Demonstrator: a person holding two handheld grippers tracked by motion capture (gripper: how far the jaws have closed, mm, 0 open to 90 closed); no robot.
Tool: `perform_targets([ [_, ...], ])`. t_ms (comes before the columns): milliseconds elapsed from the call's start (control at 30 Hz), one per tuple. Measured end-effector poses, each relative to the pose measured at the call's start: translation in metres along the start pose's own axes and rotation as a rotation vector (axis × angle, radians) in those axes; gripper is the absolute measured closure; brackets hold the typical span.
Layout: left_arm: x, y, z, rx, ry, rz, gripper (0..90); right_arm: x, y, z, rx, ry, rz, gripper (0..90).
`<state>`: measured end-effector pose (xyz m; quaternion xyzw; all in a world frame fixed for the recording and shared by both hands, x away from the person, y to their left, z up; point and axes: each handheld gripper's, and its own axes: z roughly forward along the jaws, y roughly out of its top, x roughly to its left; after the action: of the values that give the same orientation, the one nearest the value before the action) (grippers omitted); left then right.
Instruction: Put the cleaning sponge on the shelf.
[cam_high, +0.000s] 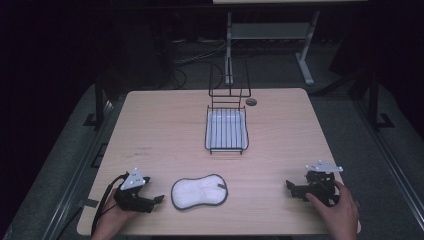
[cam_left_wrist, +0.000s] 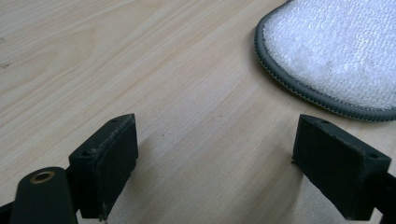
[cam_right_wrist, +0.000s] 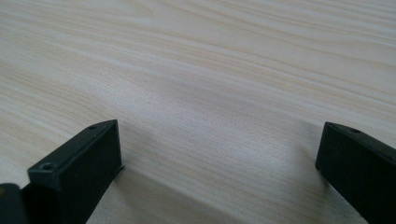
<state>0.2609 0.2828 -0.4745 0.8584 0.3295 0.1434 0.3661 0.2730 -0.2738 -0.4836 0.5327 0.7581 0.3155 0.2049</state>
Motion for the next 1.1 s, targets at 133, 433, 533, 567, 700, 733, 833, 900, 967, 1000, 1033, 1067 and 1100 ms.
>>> perform_targets([
  [133, 0.001, 0.0, 0.0, 0.0, -0.003, 0.004, 14.0, 0.0, 0.0, 0.0, 0.0, 0.0, 0.0, 0.0],
  [433, 0.001, 0.003, -0.008, 0.004, 0.006, 0.006, 28.8, 0.0, 0.0, 0.0, 0.0, 0.0, 0.0, 0.0],
  [533, 0.002, 0.007, -0.014, -0.009, -0.003, 0.0, 45.7, 0.0, 0.0, 0.0, 0.0, 0.0, 0.0, 0.0],
  [567, 0.002, 0.009, -0.016, -0.012, -0.006, -0.007, 54.3, 0.0, 0.0, 0.0, 0.0, 0.0, 0.0, 0.0],
  [700, 0.003, 0.019, -0.019, -0.027, -0.036, -0.032, 79.9, 0.0, 0.0, 0.0, 0.0, 0.0, 0.0, 0.0],
  [733, 0.004, 0.022, -0.019, -0.028, -0.046, -0.034, 85.1, 0.0, 0.0, 0.0, 0.0, 0.0, 0.0, 0.0],
  [833, 0.006, 0.029, -0.017, -0.029, -0.061, -0.038, 89.8, 0.0, 0.0, 0.0, 0.0, 0.0, 0.001, 0.0],
  [900, 0.006, 0.034, -0.013, -0.027, -0.076, -0.038, 89.9, 0.0, 0.0, 0.0, 0.0, 0.0, 0.0, 0.0],
  [967, 0.007, 0.038, -0.01, -0.029, -0.086, -0.037, 89.9, 0.0, 0.0, 0.0, 0.0, 0.0, 0.0, 0.0],
  [1000, 0.006, 0.04, -0.009, -0.028, -0.093, -0.034, 89.9, 0.0, 0.0, 0.0, 0.0, 0.0, 0.0, 0.0],
  [1033, 0.006, 0.042, -0.008, -0.033, -0.102, -0.039, 89.9, 0.0, 0.0, 0.0, 0.0, 0.0, 0.0, 0.0],
  [1067, 0.006, 0.044, -0.007, -0.034, -0.106, -0.041, 89.9, 0.0, 0.0, 0.0, 0.0, 0.0, 0.0, 0.0],
  [1100, 0.005, 0.046, -0.005, -0.034, -0.108, -0.039, 89.9, 0.0, 0.0, 0.0, 0.0, 0.0, 0.0, 0.0],
])
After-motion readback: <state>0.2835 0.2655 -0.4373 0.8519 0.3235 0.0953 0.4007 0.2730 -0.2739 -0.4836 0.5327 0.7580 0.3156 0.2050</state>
